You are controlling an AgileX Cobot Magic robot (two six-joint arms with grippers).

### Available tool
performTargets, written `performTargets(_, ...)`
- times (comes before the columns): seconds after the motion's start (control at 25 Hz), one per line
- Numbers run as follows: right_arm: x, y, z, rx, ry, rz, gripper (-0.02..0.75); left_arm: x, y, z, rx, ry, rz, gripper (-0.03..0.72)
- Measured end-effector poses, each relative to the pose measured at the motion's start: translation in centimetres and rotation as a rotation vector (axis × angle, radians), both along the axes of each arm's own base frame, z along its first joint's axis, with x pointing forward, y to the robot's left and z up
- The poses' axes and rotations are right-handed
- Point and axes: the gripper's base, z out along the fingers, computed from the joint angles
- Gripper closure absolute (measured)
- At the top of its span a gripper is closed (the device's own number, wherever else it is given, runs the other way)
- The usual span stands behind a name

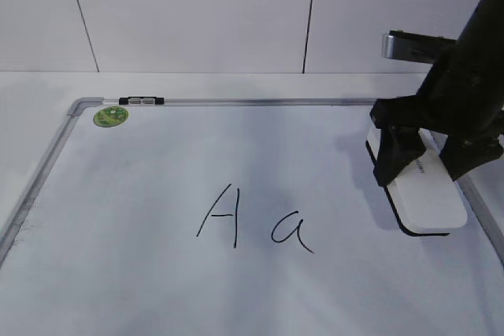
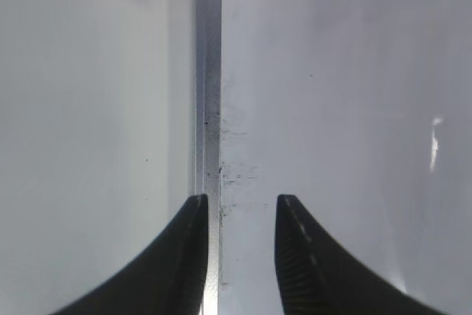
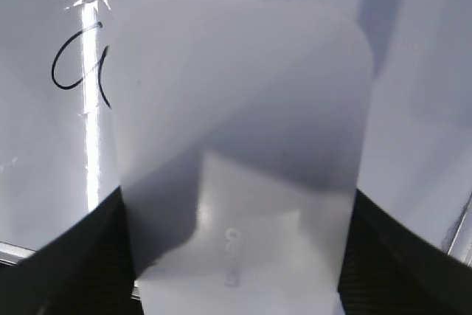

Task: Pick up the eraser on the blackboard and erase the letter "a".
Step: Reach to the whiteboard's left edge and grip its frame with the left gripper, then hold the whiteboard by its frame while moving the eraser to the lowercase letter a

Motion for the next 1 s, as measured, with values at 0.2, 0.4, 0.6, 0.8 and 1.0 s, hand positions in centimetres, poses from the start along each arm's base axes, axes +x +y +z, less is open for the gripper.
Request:
performTargets(0.2,0.0,0.0,0.0,0.002,0.000,0.001,0.202,1.0,0.0,-2.5,0.001,0.083,-0.003,0.454)
performTargets(0.4,0.0,0.1,0.0,0.013,0.002,0.005,0.202,1.8,-1.0,-4.7,0.046,0.132,-0.061,0.454)
performTargets(0.6,0.0,0.2,0.0,0.019,0.003,0.006,0.202,2.4,-1.5,-6.3,0.080,0.154,-0.097,0.454)
performTargets(0.8,-0.1,0.3,0.1,0.033,0.005,0.013,0.202,2.8,-1.2,-7.4,0.105,0.172,-0.083,0.456)
performTargets(1.0,-0.1,0.3,0.1,0.035,0.005,0.013,0.202,3.1,-1.2,-8.7,0.110,0.203,-0.074,0.505)
